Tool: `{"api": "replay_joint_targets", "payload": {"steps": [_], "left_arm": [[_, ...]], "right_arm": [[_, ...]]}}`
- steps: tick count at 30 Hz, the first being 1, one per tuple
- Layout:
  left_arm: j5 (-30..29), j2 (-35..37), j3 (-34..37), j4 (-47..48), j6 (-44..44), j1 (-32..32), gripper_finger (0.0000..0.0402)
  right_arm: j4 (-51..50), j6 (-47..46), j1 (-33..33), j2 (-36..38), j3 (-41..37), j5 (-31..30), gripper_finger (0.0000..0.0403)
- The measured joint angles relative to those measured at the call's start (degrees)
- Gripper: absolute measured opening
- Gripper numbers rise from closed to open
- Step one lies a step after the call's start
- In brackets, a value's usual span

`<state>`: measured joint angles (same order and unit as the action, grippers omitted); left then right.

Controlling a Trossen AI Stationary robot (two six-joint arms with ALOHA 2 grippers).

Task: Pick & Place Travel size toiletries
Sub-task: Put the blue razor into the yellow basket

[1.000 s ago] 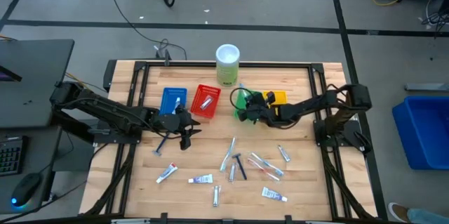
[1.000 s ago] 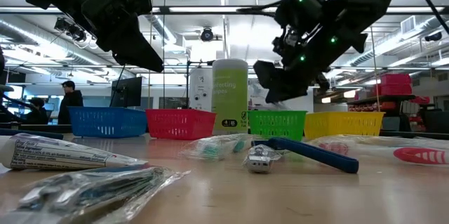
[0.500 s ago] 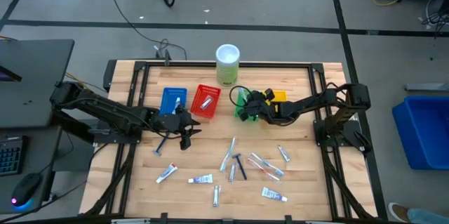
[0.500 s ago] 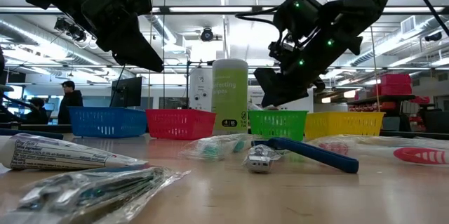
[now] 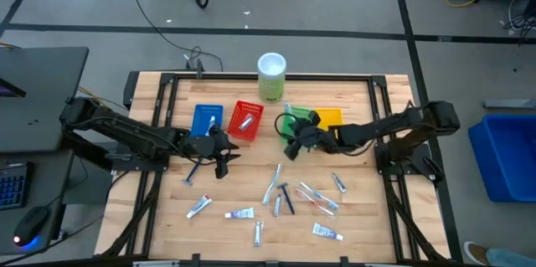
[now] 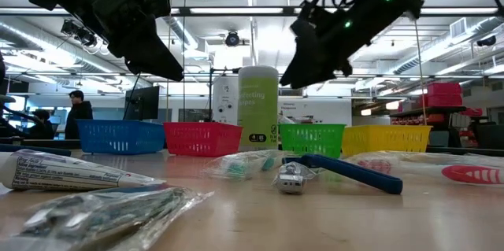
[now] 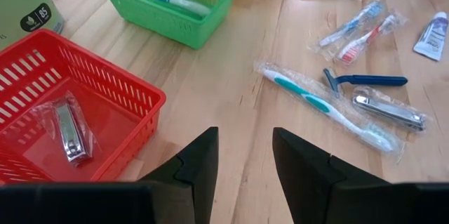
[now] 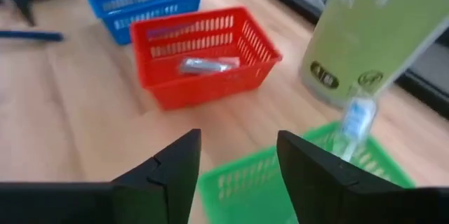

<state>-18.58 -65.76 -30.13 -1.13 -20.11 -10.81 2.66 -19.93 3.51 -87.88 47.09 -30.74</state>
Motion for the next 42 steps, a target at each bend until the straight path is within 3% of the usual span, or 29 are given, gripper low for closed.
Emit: {"api": "replay_joint_targets", "payload": {"steps": [9, 22, 31, 42], "left_arm": [[-0.1, 0.0, 0.0, 0.0, -0.2, 0.0, 0.0143], [-3.2, 0.0, 0.0, -0.1, -0.2, 0.0, 0.0143], [-2.8, 0.0, 0.0, -1.2, -3.9, 0.0, 0.0143], [-1.6, -0.7, 0.0, -3.5, -3.2, -2.9, 0.0143]], "right_arm": [[-22.8, -13.2, 7.5, 6.8, 0.2, 1.6, 0.0196], [-43.6, -38.9, 19.0, 8.1, 0.2, 18.0, 0.0189], [-41.6, -42.1, 21.7, 8.1, 0.2, 18.5, 0.0181], [-29.5, -34.1, 22.2, 7.1, 0.1, 14.5, 0.0205]]}}
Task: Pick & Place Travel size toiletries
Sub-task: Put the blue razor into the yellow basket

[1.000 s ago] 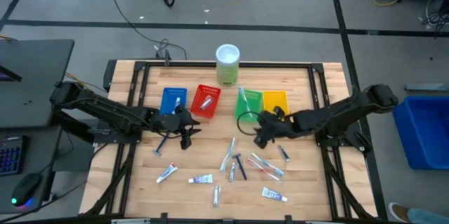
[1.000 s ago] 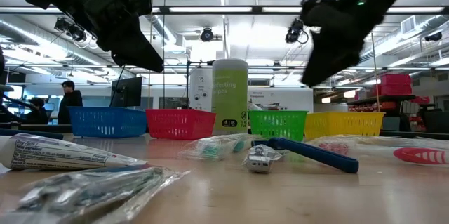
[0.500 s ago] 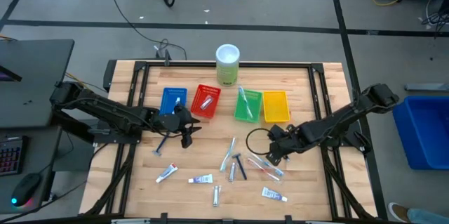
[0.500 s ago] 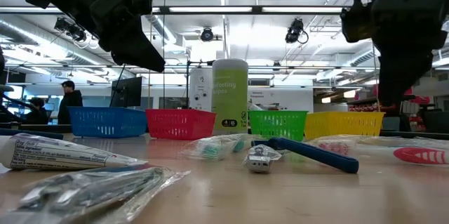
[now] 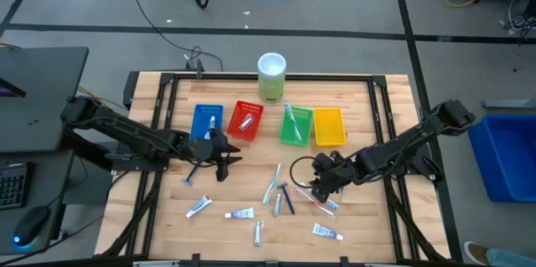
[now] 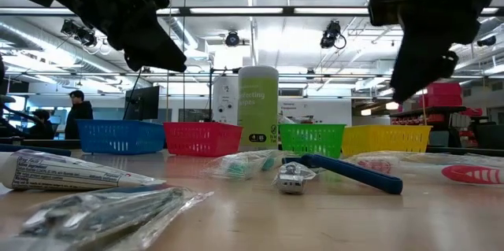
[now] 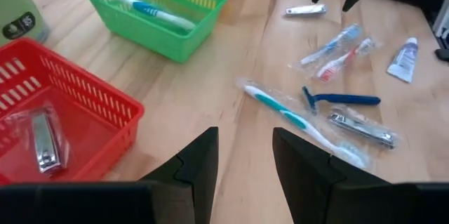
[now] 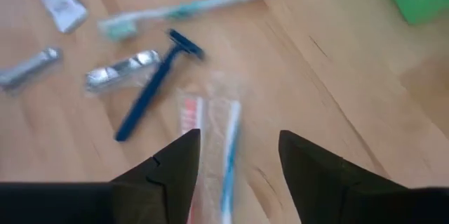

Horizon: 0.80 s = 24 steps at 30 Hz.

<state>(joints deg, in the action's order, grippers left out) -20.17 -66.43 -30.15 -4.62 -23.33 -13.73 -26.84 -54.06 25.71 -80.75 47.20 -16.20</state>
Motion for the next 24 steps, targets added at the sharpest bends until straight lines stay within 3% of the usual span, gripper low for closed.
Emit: {"api": "replay_joint_targets", "payload": {"steps": [5, 11, 17, 24], "left_arm": [[-0.3, -3.0, 0.0, -2.0, 0.0, -0.6, 0.0143], [-0.1, -8.7, 0.0, -5.8, 1.4, -0.6, 0.0143], [-0.6, -12.2, 0.0, -11.2, 1.3, -0.6, 0.0143], [-0.6, -12.2, 0.0, -19.3, 6.2, -0.6, 0.0143]], "right_arm": [[1.8, 2.9, 0.1, -0.6, 0.0, -0.9, 0.0209], [3.6, 5.3, 1.1, -0.6, 0.0, 8.4, 0.0193], [10.0, 4.9, 5.6, -0.7, 0.0, 13.4, 0.0179], [13.5, 4.6, 10.1, -0.7, 0.0, 13.3, 0.0191]]}}
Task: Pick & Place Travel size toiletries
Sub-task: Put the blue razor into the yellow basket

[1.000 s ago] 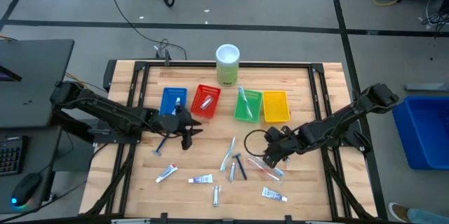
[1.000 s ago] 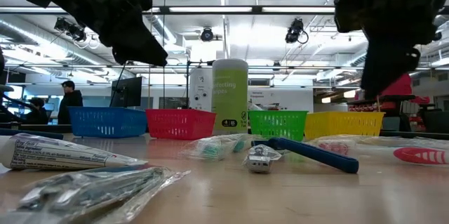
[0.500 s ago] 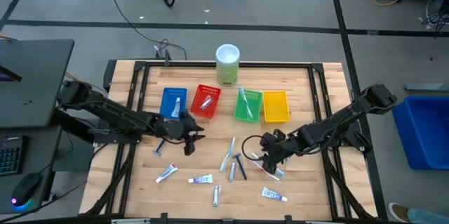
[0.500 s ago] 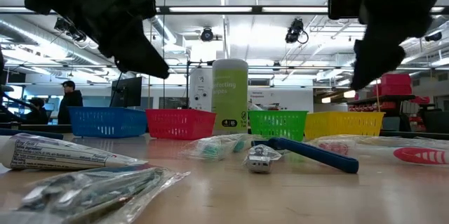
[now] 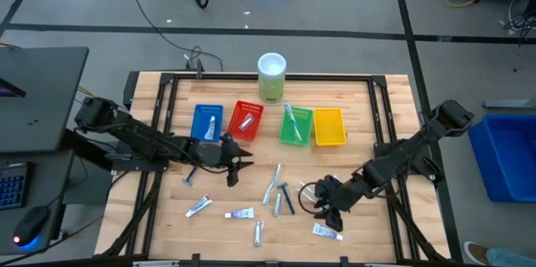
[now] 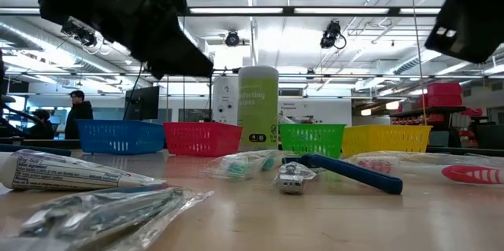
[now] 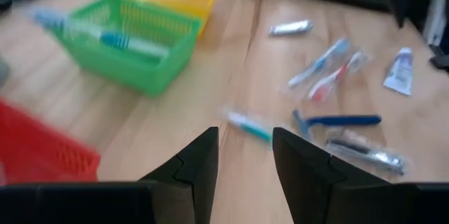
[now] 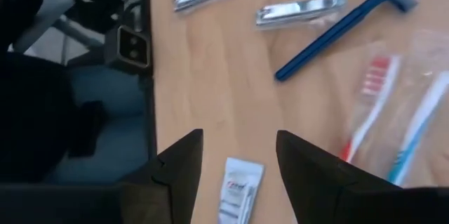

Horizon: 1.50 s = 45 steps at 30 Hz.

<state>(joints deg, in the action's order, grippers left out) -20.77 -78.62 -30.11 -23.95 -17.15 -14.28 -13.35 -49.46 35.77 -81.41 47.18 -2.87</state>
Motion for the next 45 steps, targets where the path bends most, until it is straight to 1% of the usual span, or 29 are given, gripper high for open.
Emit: {"api": "replay_joint_targets", "payload": {"steps": [3, 5, 9, 13, 17, 21, 25, 28, 31, 38, 41, 45], "left_arm": [[1.3, 0.2, -0.1, -3.3, 2.6, 0.1, 0.0143], [2.4, 0.2, 0.0, -4.2, 2.8, 0.1, 0.0143], [3.9, 0.2, 0.0, -4.2, 0.1, 0.1, 0.0143], [4.6, 0.2, 0.0, -4.2, -3.2, 0.0, 0.0143], [7.9, 0.2, 0.0, -4.3, -4.3, -0.9, 0.0143], [8.1, 0.2, -1.3, -4.0, -4.6, -2.4, 0.0143], [8.0, 0.2, -4.0, -3.6, 0.0, -3.9, 0.0143], [8.1, 0.2, -6.5, -1.5, 1.8, -4.6, 0.0143], [8.0, 0.2, -8.0, 2.1, 0.5, -4.7, 0.0143], [8.0, 0.2, -9.2, 7.0, 0.0, -4.7, 0.0145], [8.0, 0.2, -9.3, 9.4, -0.2, -4.7, 0.0153], [8.0, 0.2, -9.3, 11.6, -0.2, -4.7, 0.0174]], "right_arm": [[0.0, -0.6, 1.6, 0.0, 0.0, 0.0, 0.0186], [-0.1, -0.6, 2.3, 0.0, 0.0, 0.1, 0.0179], [-0.1, -0.6, 3.0, 0.0, 0.0, -1.8, 0.0168], [-0.5, -0.6, 2.9, 0.0, 0.0, -3.6, 0.0167], [-0.6, 0.4, 2.9, 0.0, 0.0, -5.5, 0.018], [-0.7, 1.4, 2.9, 0.0, 0.0, -7.1, 0.0198], [-0.9, 2.7, 2.9, 0.0, 0.0, -9.3, 0.0214], [-1.0, 3.4, 2.8, 0.0, 0.0, -11.0, 0.0222], [-1.0, 3.4, 2.8, 0.0, 0.0, -12.2, 0.0226], [-1.0, 3.7, 2.7, 0.0, 0.0, -15.7, 0.0232], [-1.0, 4.1, 1.9, -0.9, 0.0, -16.2, 0.0235], [-0.8, 5.4, 0.4, -3.6, 0.0, -16.1, 0.024]]}}
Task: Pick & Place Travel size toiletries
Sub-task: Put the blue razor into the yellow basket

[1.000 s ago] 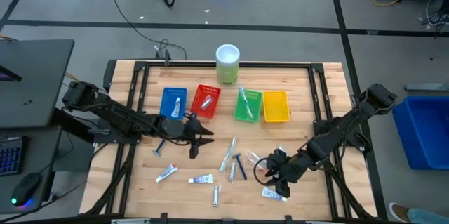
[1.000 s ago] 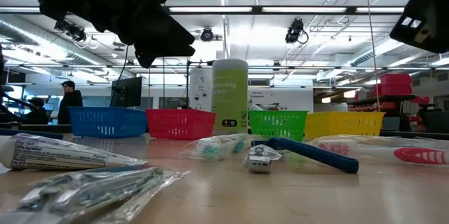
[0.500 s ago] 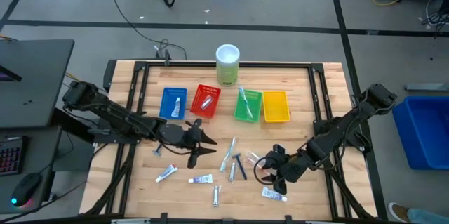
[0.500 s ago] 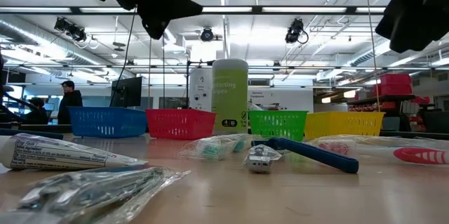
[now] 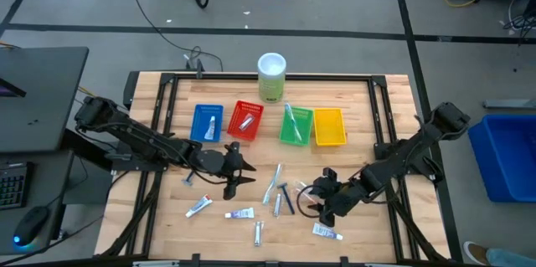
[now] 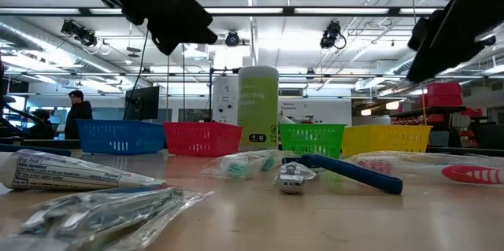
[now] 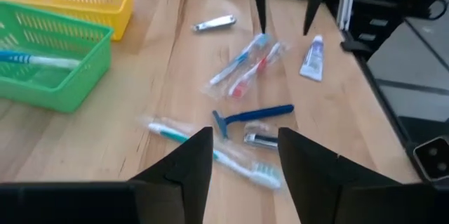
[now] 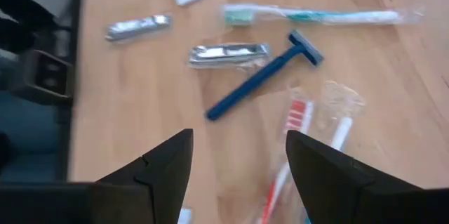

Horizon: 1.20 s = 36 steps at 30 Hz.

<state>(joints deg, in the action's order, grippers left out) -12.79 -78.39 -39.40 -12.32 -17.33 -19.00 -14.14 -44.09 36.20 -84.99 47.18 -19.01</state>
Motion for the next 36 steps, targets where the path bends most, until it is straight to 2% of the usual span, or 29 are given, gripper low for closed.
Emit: {"api": "replay_joint_targets", "payload": {"steps": [8, 16, 20, 24, 28, 30, 36], "left_arm": [[-2.3, 0.7, 0.0, 1.1, 1.8, 0.0, 0.0211], [-8.2, 10.2, 0.0, 7.6, 2.8, 0.0, 0.0213], [-12.4, 14.3, 0.0, 11.8, 3.1, 0.0, 0.0213], [-14.4, 16.1, 0.0, 14.8, 3.0, 0.0, 0.0213], [-14.9, 16.3, 0.0, 16.7, 3.0, 0.0, 0.0213], [-14.8, 16.0, 0.0, 17.0, 3.0, 0.0, 0.0213], [-14.9, 15.5, 0.0, 17.2, 2.9, 0.0, 0.0213]], "right_arm": [[0.1, 0.1, -2.2, -4.8, 0.0, 0.5, 0.0239], [-0.3, 0.2, -2.7, -8.4, 0.0, 2.7, 0.0224], [-3.3, 0.6, -2.8, -5.5, 0.2, 2.6, 0.0219], [-12.1, 0.6, -2.9, -0.7, 1.1, 2.2, 0.0213], [-15.8, -2.5, -3.2, 2.4, 1.1, -2.2, 0.0209], [-10.3, -3.8, -4.0, 2.2, 0.8, -3.4, 0.0208], [21.7, 1.1, -6.0, -4.5, -2.5, -3.4, 0.022]]}}
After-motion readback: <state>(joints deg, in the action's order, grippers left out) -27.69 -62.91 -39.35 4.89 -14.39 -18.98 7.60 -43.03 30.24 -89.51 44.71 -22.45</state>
